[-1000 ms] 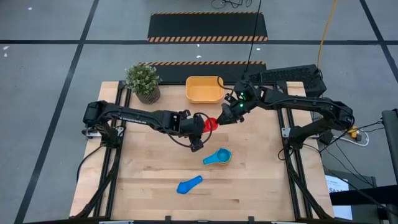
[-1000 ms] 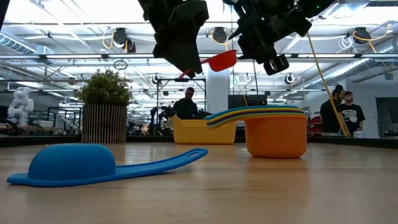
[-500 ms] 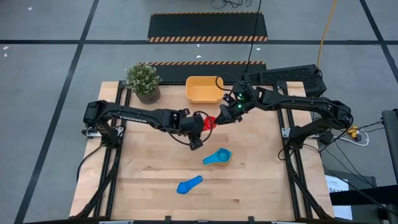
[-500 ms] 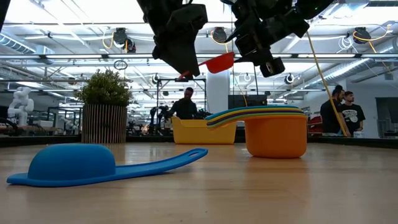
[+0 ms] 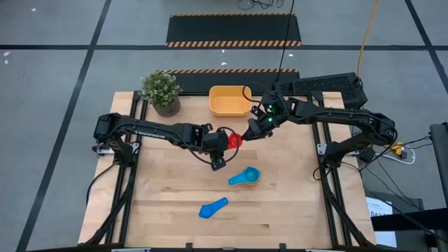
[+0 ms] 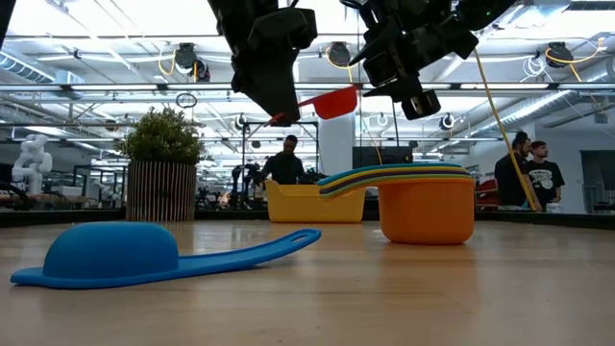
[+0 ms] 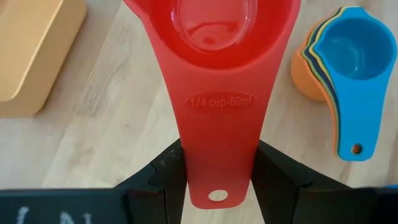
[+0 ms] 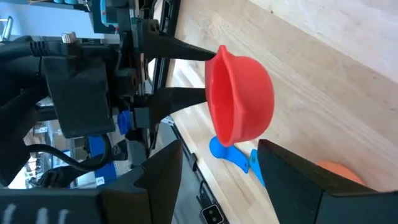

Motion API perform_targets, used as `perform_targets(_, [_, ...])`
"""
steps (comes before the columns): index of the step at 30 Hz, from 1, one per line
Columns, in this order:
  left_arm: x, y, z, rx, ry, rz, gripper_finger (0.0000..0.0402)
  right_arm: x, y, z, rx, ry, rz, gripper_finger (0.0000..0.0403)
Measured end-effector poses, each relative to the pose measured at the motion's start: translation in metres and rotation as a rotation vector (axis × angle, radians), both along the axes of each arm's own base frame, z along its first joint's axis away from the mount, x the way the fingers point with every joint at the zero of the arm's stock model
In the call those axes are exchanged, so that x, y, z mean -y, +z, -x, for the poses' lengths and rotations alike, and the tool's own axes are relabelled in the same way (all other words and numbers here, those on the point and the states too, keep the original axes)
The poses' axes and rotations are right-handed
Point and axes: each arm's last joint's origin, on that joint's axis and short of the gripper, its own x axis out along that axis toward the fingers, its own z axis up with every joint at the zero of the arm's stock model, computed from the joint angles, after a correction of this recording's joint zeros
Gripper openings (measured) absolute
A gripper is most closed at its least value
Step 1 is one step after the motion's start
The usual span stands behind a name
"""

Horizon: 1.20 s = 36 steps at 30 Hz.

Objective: Nest measuring cups in basket
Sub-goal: Stack the red measuring cup on top of the light blue measuring cup

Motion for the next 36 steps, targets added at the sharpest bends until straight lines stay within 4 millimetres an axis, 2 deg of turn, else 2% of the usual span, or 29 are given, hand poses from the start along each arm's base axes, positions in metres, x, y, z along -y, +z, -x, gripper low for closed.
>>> perform_targets(10, [0.0041,0.0003,-0.0004,0.008,-0.007,0.003,0.0150,0.0008,-0.0008,0.0002,0.000,-0.008,0.046,0.0191])
perform_targets(20, [0.0044,0.0021,-0.0034,0.044,-0.007,0.005,0.0150,0.0009,-0.0005,0.0000,0.011,0.004,0.063,0.0102])
perform_targets(29, [0.0044,0.0027,-0.0044,0.059,0.008,0.014,0.0150,0.0007,-0.0007,0.0002,0.014,0.012,0.071,0.0054])
perform_targets(33, [0.0044,0.0028,-0.0045,0.063,0.020,0.022,0.0150,0.0009,-0.0007,0.0002,0.020,0.020,0.086,0.0021])
perform_targets(36, [0.0047,0.0029,-0.0047,0.070,0.040,0.035,0.0164,0.0010,-0.0002,0.0001,0.029,0.027,0.099,0.0005])
